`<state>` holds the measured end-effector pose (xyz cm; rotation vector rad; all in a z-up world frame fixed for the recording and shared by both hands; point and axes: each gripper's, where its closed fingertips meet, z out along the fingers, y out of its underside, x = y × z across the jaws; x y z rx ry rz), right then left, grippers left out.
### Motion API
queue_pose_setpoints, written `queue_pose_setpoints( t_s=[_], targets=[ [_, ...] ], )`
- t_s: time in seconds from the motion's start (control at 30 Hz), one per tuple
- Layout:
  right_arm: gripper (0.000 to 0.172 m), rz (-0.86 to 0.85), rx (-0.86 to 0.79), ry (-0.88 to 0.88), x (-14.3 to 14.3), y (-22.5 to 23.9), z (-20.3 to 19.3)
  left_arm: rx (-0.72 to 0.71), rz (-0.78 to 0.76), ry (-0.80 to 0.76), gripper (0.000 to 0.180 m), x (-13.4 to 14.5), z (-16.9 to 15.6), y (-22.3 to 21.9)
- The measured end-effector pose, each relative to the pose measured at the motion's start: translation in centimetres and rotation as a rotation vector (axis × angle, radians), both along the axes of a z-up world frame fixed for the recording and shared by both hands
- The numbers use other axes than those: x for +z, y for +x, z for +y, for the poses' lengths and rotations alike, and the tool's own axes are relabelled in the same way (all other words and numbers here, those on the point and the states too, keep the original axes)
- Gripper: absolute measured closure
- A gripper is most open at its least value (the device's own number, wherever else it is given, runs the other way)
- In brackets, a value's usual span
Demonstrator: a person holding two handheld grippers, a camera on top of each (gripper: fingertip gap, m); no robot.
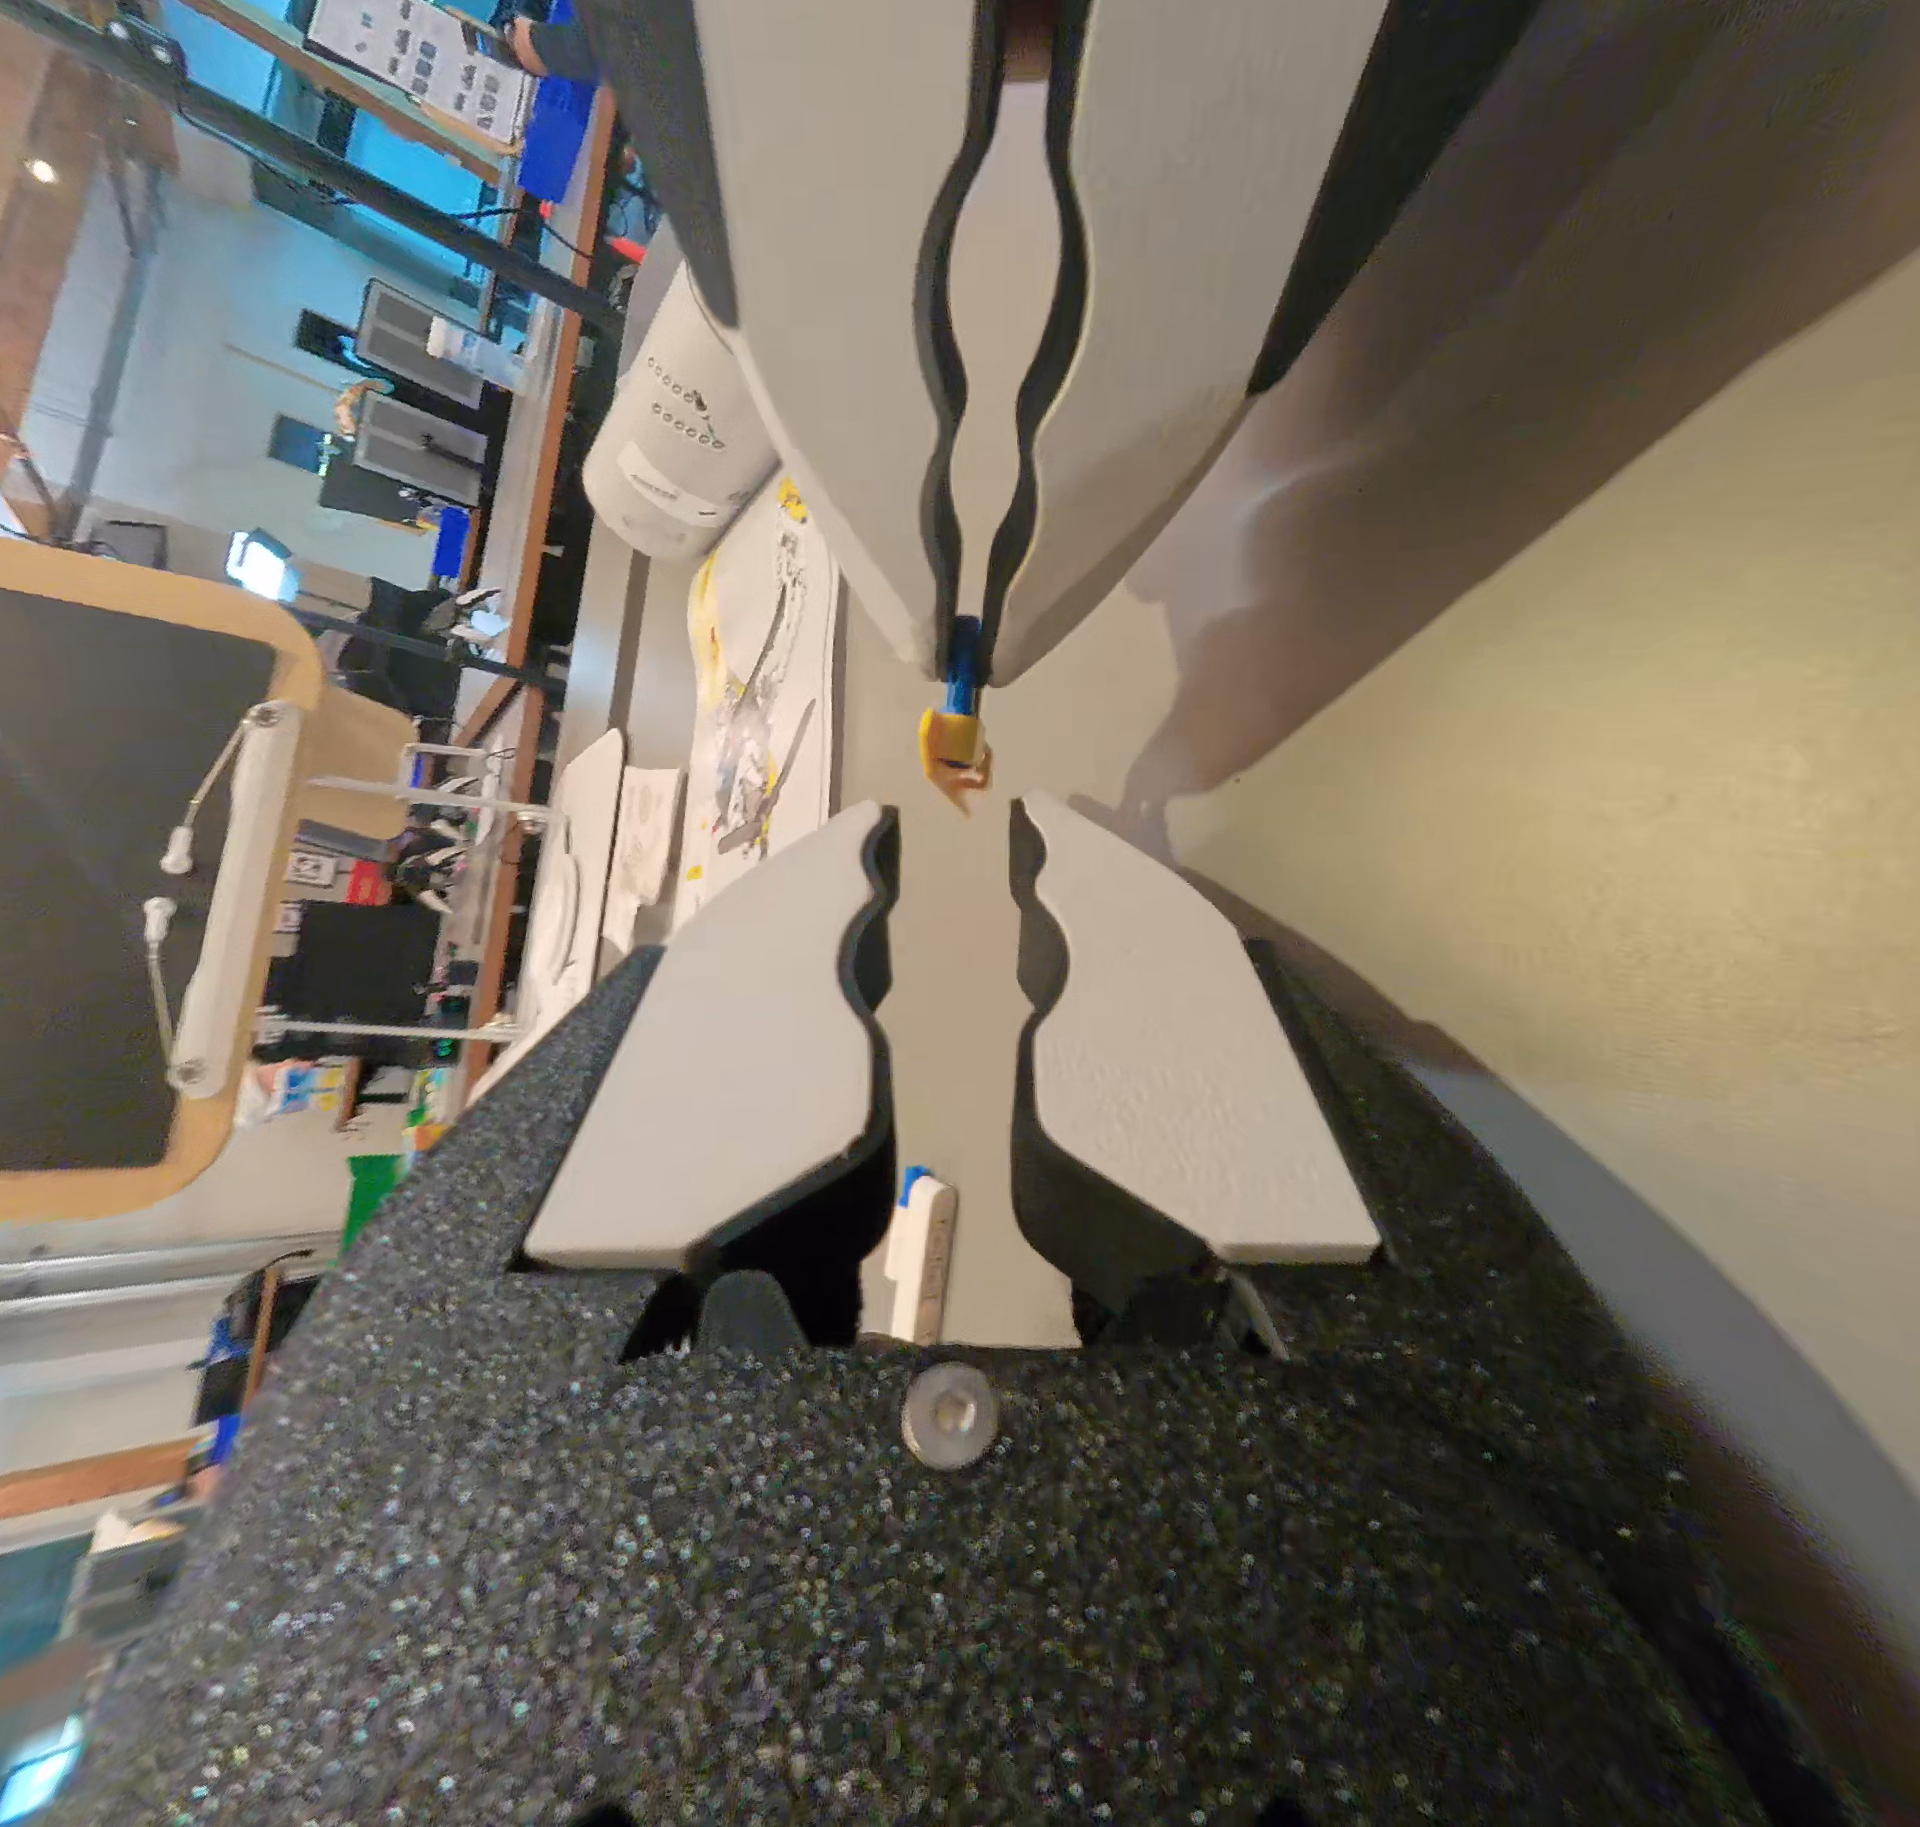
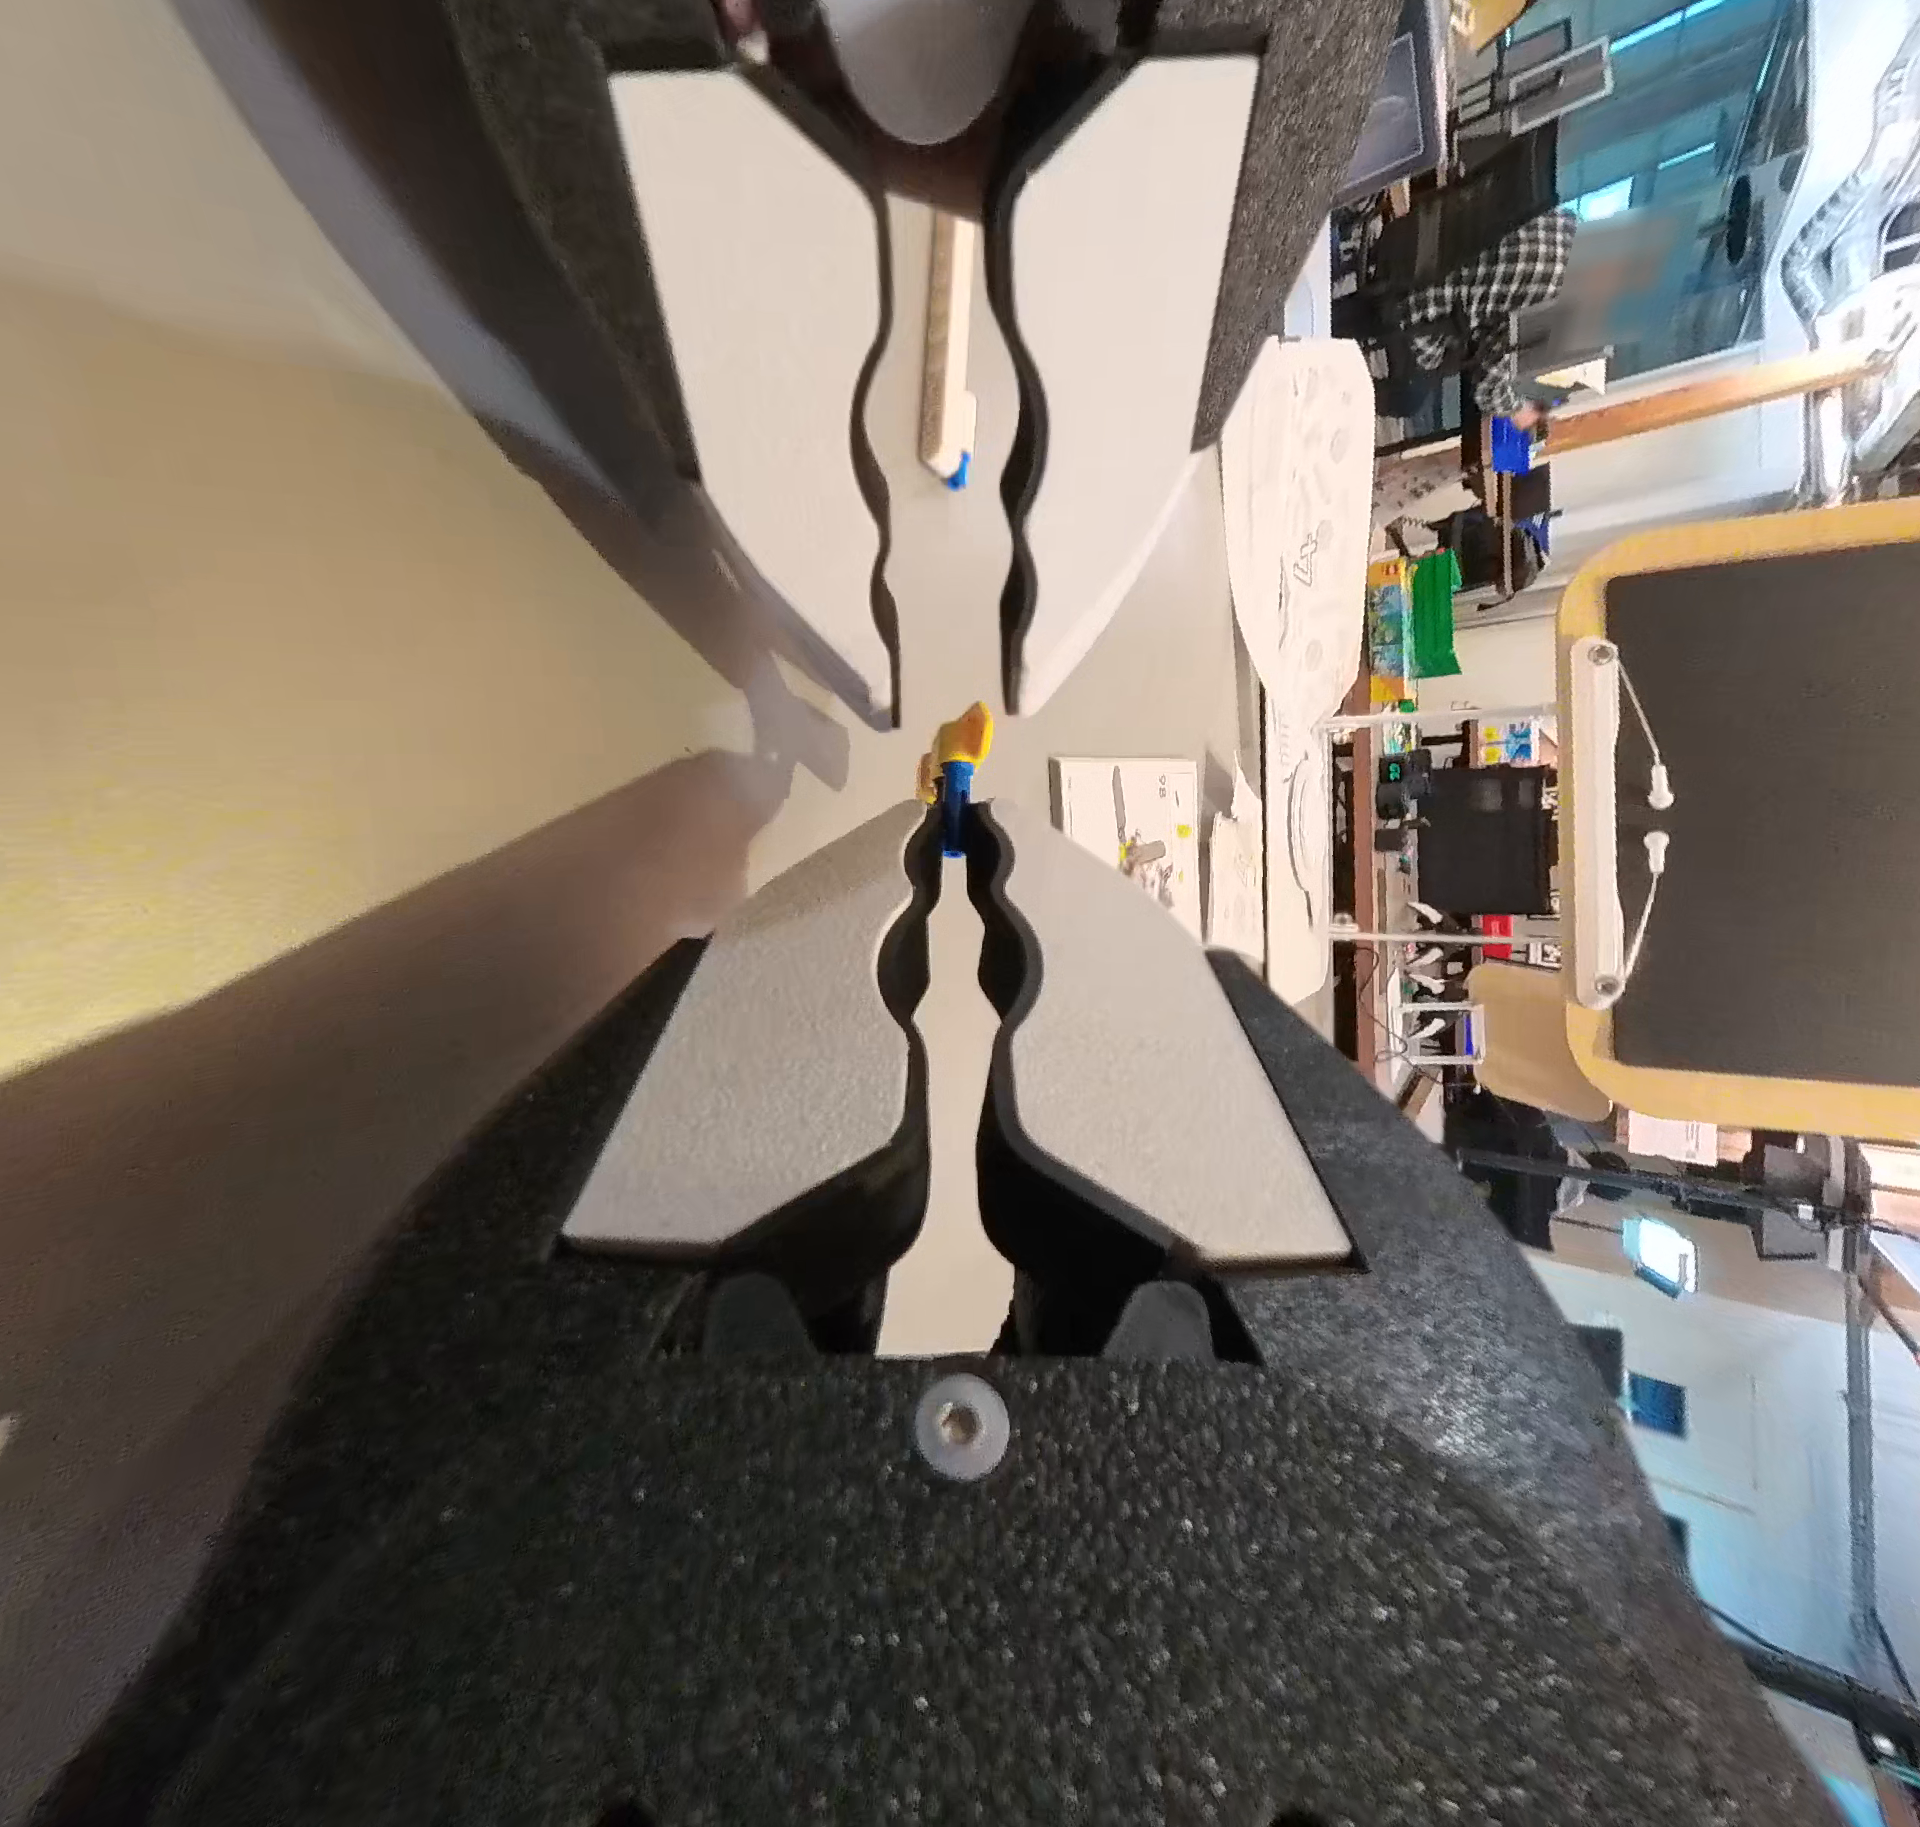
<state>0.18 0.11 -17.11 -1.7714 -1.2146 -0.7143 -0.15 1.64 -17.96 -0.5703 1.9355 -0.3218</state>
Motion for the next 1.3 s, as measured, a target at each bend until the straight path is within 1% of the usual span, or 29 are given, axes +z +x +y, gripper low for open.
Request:
queue_pose_setpoints(
  t_s=[0.13, 0.23, 0.27, 0.3, 0.37, 0.43, 0.57, 0.73, 0.83, 0.97, 1.07, 1.17, 1.27, 1.3],
  targets=[
    [0.167, 0.0, -0.01, -0.002, 0.1, -0.3, 0.3, 0.039, -0.017, 0.126, 0.155, 0.0, 0.2, 0.5],
    [0.167, -0.003, 0.002, 0.002, 0.4, -0.8, 0.5, 0.066, -0.041, 0.188, 0.155, 0.2, 0.5, 0.8],
    [0.167, -0.002, 0.007, 0.006, 0.5, -1.0, 0.5, 0.066, -0.048, 0.206, 0.156, 0.3, 0.4, 0.8],
    [0.167, -0.003, 0.011, 0.009, 0.6, -1.2, 0.6, 0.057, -0.047, 0.218, 0.164, 0.2, 0.3, 0.8],
    [0.167, -0.003, 0.018, 0.001, 0.4, -1.3, 0.5, 0.064, -0.058, 0.218, 0.171, 0.3, 0.3, 0.8],
    [0.167, -0.002, 0.02, -0.002, 0.3, -1.4, 0.5, 0.06, -0.036, 0.214, 0.171, 0.2, 0.3, 0.7],
    [0.168, 0.013, -0.018, -0.031, 0.0, -1.3, 0.6, 0.094, -0.03, 0.321, 0.171, 0.2, 0.6, 0.7],
    [0.166, -0.002, -0.025, -0.035, -0.2, -1.7, 0.6, 0.104, -0.008, 0.347, 0.171, -0.2, 0.5, 0.6],
    [0.166, 0.007, -0.001, -0.024, -0.1, -1.9, 0.5, 0.084, -0.01, 0.318, 0.171, -0.2, 0.3, 0.5],
    [0.168, -0.022, 0.024, -0.015, 0.1, -2.1, 0.4, 0.078, -0.021, 0.325, 0.171, 0.1, 0.2, 0.4],
    [0.167, -0.074, 0.068, 0.013, 0.2, -2.1, 0.3, 0.068, -0.021, 0.283, 0.171, 0.0, 0.0, 0.3],
    [0.167, -0.065, 0.096, 0.046, 0.3, -2.1, 0.2, 0.027, -0.049, 0.263, 0.171, 0.2, -0.1, 0.2],
    [0.168, -0.08, 0.09, 0.05, -0.3, -1.2, -0.1, -0.005, -0.068, 0.254, 0.171, 0.0, -0.1, -0.2],
    [0.168, -0.061, 0.096, 0.052, -0.6, -1.1, -0.2, -0.021, -0.07, 0.236, 0.171, -0.1, -0.2, -0.3]
  ],
)
